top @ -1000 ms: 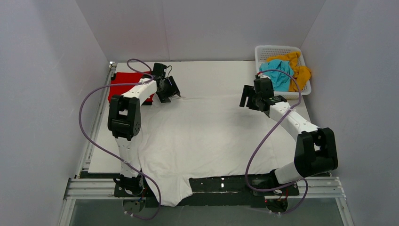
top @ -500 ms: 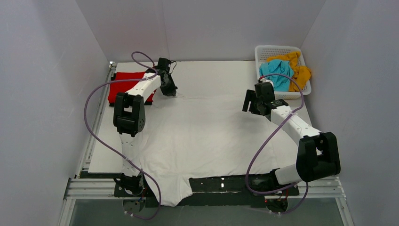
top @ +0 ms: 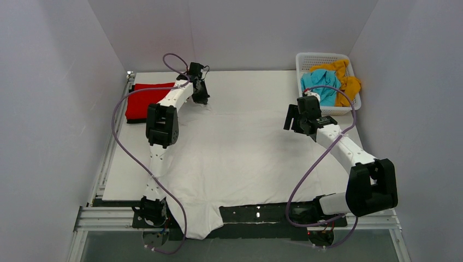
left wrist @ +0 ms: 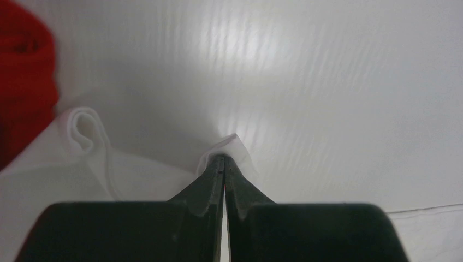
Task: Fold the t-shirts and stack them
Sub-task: Flatten out the tshirt
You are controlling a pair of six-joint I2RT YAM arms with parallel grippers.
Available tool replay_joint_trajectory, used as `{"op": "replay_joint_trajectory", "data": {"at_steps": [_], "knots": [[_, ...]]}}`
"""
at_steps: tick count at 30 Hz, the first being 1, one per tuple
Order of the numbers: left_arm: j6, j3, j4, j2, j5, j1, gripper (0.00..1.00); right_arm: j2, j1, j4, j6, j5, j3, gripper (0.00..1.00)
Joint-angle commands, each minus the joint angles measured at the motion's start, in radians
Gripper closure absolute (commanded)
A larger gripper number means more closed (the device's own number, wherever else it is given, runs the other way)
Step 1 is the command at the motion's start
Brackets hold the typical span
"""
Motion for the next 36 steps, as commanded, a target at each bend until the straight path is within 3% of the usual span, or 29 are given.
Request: {"op": "replay_joint_trajectory", "data": {"at_steps": [1,7,8,9,10,11,12,17,24,27,32,36], "knots": [[0.052,0.172,-0.043,0.118,0.087,-0.023,1.00,-0.058,0.002,-0.035,-0.009,0.042,-0.015,0.17],[0.107,0.323,-0.037,0.222,0.119,-0.071,1.00,-0.074,0.002,-0.041,-0.010,0.027,-0.022,0.17],[0.113,0.338,-0.042,0.226,0.113,-0.075,0.96,-0.071,0.002,-0.043,-0.009,0.026,-0.020,0.17],[0.115,0.353,-0.056,0.225,0.102,-0.076,0.71,-0.069,0.002,-0.044,-0.009,0.021,-0.018,0.16],[0.116,0.355,-0.061,0.212,0.094,-0.076,0.36,-0.066,0.002,-0.043,-0.009,0.016,-0.016,0.16],[0.125,0.350,-0.057,0.195,0.089,-0.076,0.14,-0.063,0.002,-0.043,-0.005,0.013,-0.014,0.16],[0.135,0.347,-0.061,0.172,0.077,-0.077,0.03,-0.059,0.002,-0.041,-0.001,0.007,-0.011,0.16],[0.156,0.316,-0.115,0.007,0.051,-0.077,0.02,-0.035,0.002,-0.041,0.021,-0.059,0.028,0.14],[0.179,0.053,-0.195,-0.326,0.040,-0.077,0.02,0.018,0.014,-0.009,0.061,-0.169,0.067,0.12],[0.123,-0.191,-0.218,-0.494,-0.029,-0.077,0.02,0.042,0.036,0.003,0.075,-0.190,0.074,0.11],[-0.009,-0.691,-0.041,-0.741,0.062,-0.077,0.02,0.104,0.061,0.008,0.096,-0.220,0.086,0.10],[-0.064,-0.840,-0.023,-0.742,0.106,-0.077,0.02,0.170,0.060,0.002,0.120,-0.229,0.097,0.10]]}}
